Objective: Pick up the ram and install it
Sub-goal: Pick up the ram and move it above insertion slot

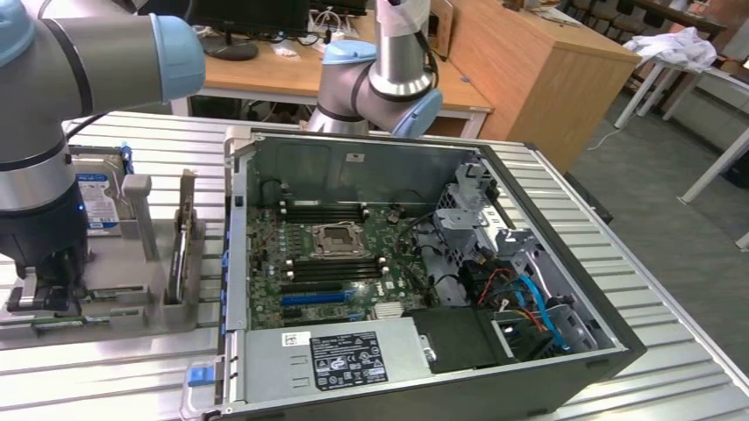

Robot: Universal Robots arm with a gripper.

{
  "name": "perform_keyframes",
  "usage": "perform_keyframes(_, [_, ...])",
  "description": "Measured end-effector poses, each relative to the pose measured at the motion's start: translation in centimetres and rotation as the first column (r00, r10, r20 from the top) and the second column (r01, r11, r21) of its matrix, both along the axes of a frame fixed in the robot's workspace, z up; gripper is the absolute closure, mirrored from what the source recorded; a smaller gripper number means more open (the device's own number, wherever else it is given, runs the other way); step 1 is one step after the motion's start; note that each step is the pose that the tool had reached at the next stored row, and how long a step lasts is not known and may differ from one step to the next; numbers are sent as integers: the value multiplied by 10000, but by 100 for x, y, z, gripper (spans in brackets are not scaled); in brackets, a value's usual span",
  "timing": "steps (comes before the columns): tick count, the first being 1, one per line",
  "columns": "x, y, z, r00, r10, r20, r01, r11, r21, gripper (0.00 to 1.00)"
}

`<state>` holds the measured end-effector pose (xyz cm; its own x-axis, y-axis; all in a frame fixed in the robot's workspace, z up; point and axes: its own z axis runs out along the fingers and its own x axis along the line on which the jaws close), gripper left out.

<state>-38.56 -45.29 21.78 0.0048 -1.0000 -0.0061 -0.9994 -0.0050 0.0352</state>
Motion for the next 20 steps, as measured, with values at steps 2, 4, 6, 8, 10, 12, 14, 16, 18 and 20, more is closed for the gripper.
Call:
perform_keyframes(2, [0,-2,-3,10000,-1,4,1,10000,3,71])
perform_keyframes(4, [0,-3,-2,10000,0,2,0,10000,2,71])
perform_keyframes(6, [0,-5,-2,10000,0,2,0,10000,2,71])
perform_keyframes(8, [1,-14,-2,10000,3,3,-3,10000,2,71])
perform_keyframes(10, [0,-18,-1,10000,0,2,0,10000,2,71])
perform_keyframes(12, [0,-18,-2,10000,-1,2,1,10000,2,71])
perform_keyframes(14, [0,-18,-2,10000,-1,2,1,10000,2,71])
perform_keyframes(16, [0,-19,-10,10000,0,4,0,10000,3,71])
perform_keyframes(18, [0,-19,-21,10000,0,2,0,10000,3,71])
perform_keyframes(20, [0,-19,-34,10000,0,2,0,10000,2,71])
